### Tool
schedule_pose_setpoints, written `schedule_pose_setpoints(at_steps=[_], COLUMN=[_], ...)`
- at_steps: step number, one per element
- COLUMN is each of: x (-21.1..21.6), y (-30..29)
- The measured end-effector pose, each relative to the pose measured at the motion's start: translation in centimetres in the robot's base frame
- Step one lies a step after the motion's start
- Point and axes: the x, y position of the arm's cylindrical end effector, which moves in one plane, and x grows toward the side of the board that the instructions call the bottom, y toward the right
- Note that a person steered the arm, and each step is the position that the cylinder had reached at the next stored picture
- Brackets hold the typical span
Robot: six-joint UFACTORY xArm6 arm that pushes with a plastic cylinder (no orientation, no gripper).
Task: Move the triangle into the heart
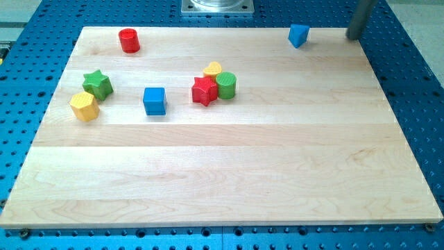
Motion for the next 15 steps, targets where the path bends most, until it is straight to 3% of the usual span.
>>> schedule_pose_setpoints(at_steps=[2, 3, 4, 6, 7, 8, 10, 12, 15], x=[0.2, 2.2, 8.2, 2.2, 2.3, 6.0, 8.1, 5.7, 8.3], y=[-11.3, -16.5, -21.0, -19.9, -24.7, -26.0, -25.6, -16.4, -16.7])
